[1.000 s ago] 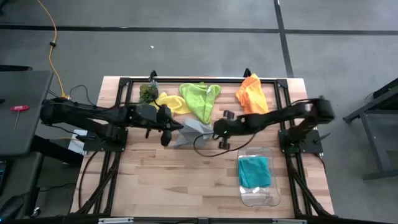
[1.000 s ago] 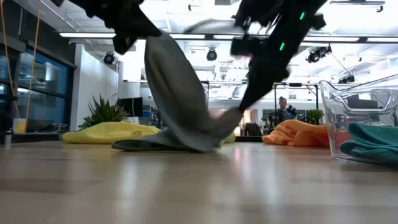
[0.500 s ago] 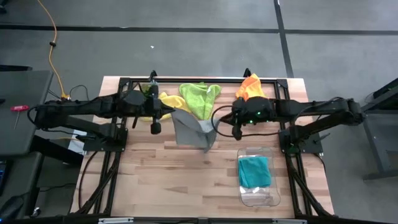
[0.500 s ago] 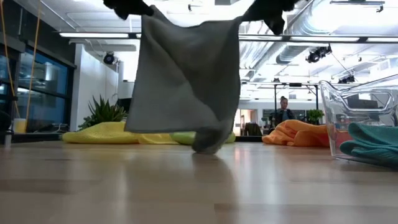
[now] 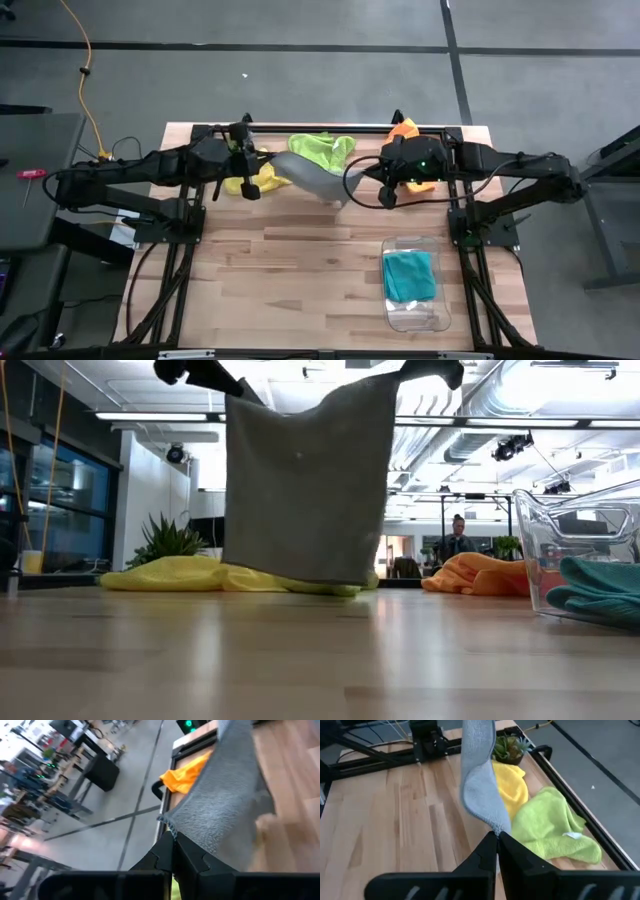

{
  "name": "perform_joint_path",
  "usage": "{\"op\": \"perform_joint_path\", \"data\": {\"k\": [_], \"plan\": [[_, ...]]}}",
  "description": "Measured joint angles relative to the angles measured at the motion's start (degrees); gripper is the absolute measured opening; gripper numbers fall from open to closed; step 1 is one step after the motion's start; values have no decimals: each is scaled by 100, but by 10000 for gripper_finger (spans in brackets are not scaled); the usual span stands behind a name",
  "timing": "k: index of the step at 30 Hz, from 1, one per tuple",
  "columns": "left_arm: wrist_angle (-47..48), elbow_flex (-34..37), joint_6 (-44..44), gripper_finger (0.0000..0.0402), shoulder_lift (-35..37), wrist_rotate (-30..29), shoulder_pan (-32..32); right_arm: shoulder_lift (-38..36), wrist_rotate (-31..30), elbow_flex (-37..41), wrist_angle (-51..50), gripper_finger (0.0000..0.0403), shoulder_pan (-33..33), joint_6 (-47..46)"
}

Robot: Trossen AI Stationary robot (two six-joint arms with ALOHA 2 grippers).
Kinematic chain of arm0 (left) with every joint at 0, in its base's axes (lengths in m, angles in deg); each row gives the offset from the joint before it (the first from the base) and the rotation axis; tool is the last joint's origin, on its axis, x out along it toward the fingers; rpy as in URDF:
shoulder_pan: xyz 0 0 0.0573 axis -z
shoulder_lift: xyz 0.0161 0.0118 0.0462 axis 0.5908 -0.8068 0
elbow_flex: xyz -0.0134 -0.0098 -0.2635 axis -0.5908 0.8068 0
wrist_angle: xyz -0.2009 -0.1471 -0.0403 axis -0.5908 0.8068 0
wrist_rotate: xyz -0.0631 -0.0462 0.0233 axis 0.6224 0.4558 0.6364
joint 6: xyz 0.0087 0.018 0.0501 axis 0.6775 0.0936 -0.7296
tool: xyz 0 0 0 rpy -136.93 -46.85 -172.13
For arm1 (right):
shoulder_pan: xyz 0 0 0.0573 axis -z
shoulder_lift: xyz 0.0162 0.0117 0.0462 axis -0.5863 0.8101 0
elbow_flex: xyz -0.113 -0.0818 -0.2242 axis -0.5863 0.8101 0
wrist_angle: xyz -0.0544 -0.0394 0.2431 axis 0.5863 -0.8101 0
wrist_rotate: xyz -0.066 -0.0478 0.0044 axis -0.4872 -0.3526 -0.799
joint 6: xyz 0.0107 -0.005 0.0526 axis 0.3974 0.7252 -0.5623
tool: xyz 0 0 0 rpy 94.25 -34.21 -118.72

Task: Fold microfiber towels
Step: Fold the gray microfiber cloth

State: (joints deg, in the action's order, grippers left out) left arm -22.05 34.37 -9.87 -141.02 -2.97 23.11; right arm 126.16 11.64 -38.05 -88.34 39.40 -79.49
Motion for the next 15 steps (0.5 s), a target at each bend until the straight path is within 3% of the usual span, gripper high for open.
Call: {"op": "perform_joint_path", "data": {"k": [7,15], "plan": [[351,427,1087,0,-11,161,412,313,260,162,-43,0,-268,-221],[417,1167,3162,0,-13,174,1654,1138,718,216,235,0,-836,-546]]}}
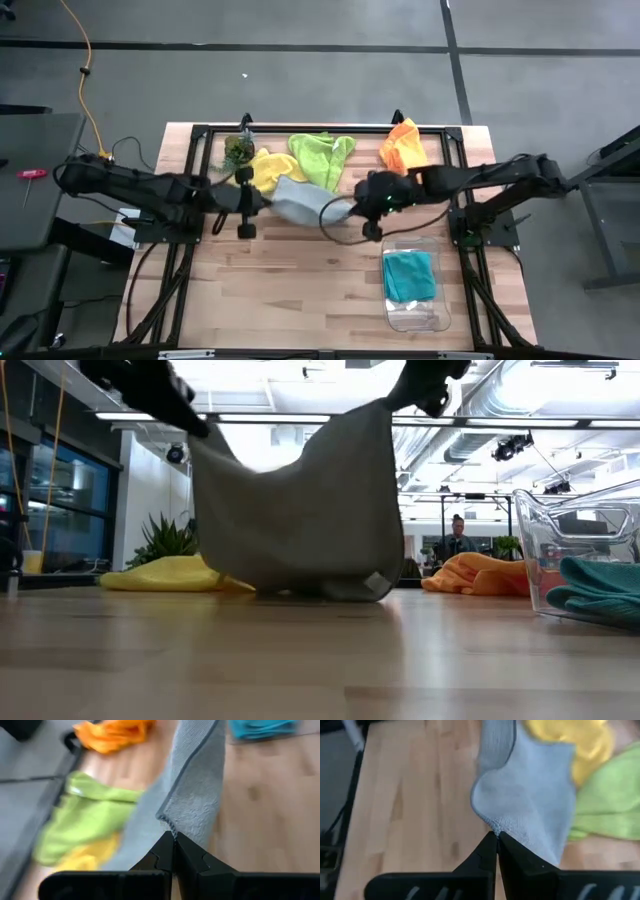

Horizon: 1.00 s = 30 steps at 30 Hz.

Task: Fold microfiber towels
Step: Fold the gray microfiber cloth

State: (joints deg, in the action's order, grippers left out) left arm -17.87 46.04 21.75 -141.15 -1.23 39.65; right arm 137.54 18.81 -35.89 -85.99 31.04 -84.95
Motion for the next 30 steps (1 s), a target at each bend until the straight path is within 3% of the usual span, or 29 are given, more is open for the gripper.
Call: {"op": "perform_joint_path", "data": {"k": [9,13,18,25,30], "plan": [[210,215,2360,0,0,-47,1596,737,519,0,161,0,-595,-414],[223,65,2805,0,6,-521,1826,712,507,-7,44,0,-545,-378],[192,-400,1931,0,168,-1098,1435,313,106,-354,-819,0,-83,62],[201,-655,316,0,192,-1100,386,165,-735,-1480,-2213,0,708,1262],[122,-862,-899,0,190,-1121,-229,211,-1133,-2299,-2545,0,1033,1658]]}}
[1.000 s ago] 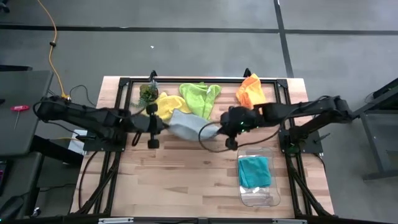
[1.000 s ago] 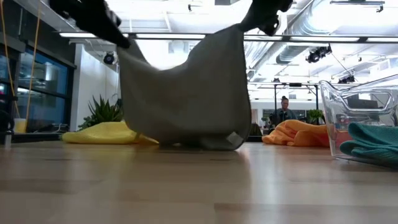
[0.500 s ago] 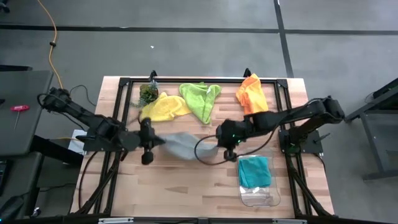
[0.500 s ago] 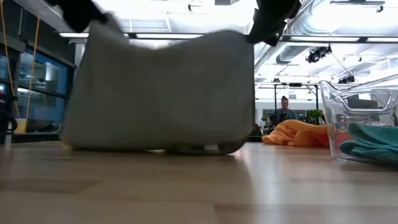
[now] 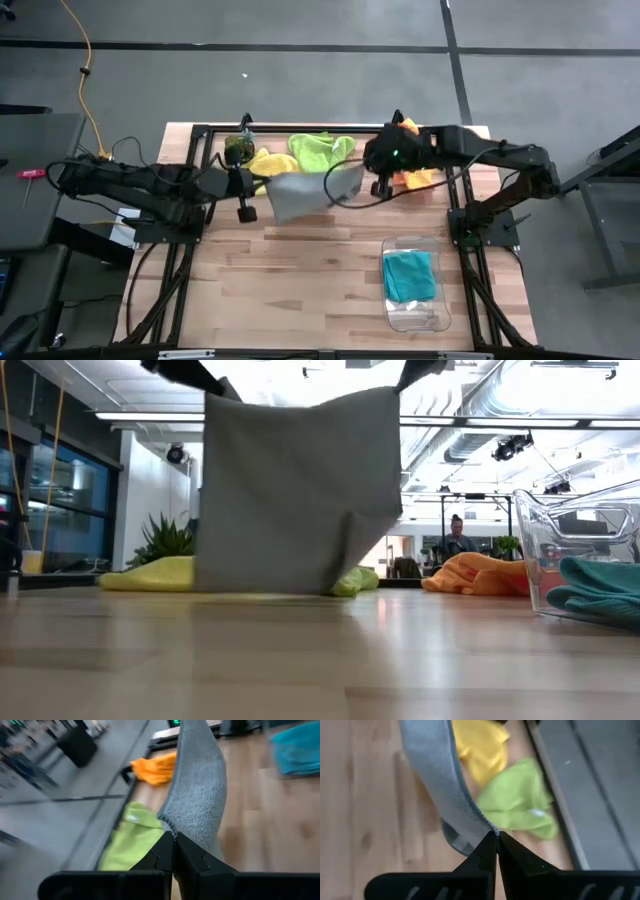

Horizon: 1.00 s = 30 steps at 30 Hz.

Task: Fold microfiber towels
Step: Fold the gray microfiber cloth

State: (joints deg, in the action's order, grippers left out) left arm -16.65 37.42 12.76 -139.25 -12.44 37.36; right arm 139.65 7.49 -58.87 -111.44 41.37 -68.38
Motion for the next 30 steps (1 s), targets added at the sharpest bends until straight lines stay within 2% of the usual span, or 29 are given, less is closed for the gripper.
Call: {"op": "perform_joint_path", "data": {"k": [3,6,9,14,16,18,20,22,24,26,28,30], "plan": [[-11,-388,-518,0,71,-223,-91,-12,-309,-368,34,0,-103,-189],[-38,-795,-856,0,197,-420,-91,-34,-266,-439,159,0,-341,-241],[-22,-1061,-1331,0,273,-738,-145,-8,-248,-366,-173,0,-472,-245],[-402,-1219,-1271,0,482,-1288,-159,-255,-1132,-383,483,0,-474,-643],[-350,-1216,-1091,0,503,-1125,-168,-257,-768,-351,686,0,-474,-644],[-156,-1215,-1286,0,513,-897,-168,-173,-358,-333,545,0,-482,-535],[-201,-1205,-1722,0,519,-1188,-163,-150,-647,-342,351,0,-500,-524],[-506,-1208,-1583,0,566,-1692,-166,-237,-1147,-375,573,0,-476,-630],[-537,-1210,-1227,0,613,-1509,-227,-279,-935,-370,942,0,-415,-648],[-361,-1212,-1564,0,683,-926,-268,-216,-353,-370,864,0,-410,-605],[-366,-1212,-1640,0,678,-1081,-255,-119,-369,-348,725,0,-458,-648],[-370,-1212,-1265,0,697,-1299,-256,-144,-646,-336,692,0,-463,-668]]}}
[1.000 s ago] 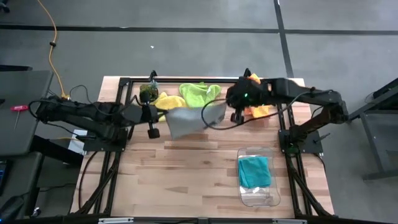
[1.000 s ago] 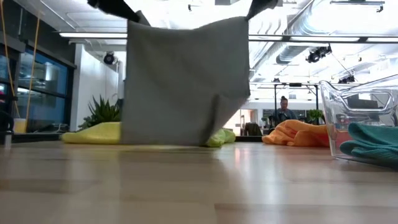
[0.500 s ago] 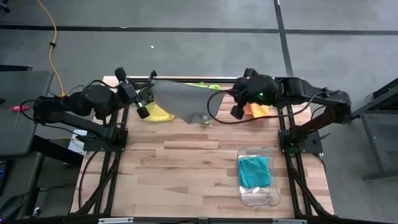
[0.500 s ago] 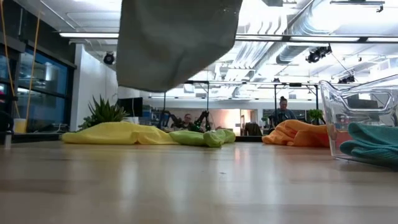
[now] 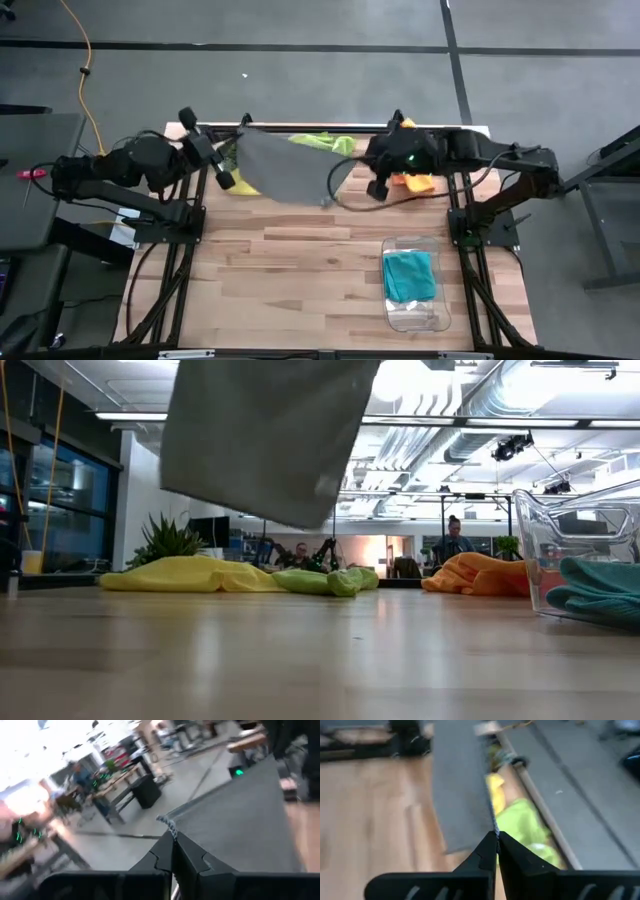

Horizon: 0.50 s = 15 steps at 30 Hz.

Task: Fold microfiber towels
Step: Fold the gray microfiber cloth

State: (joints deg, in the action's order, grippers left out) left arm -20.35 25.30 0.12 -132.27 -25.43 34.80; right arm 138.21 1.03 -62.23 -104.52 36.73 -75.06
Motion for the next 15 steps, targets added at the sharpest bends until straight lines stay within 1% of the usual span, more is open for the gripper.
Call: {"op": "perform_joint_path", "data": {"k": [2,5,7,9,11,15], "plan": [[111,0,138,0,48,43,-40,-39,-79,-25,74,0,61,106],[198,0,-8,0,43,104,-99,-3,127,-12,-105,0,201,152],[277,0,183,0,16,326,-97,-4,258,-8,-192,0,298,161],[388,29,364,0,-12,432,-136,-22,263,-10,-244,0,400,187],[381,137,507,0,-35,520,-169,-16,317,-10,-372,0,511,292],[230,540,780,0,-96,895,-310,-16,377,-10,-696,0,763,444]]}}
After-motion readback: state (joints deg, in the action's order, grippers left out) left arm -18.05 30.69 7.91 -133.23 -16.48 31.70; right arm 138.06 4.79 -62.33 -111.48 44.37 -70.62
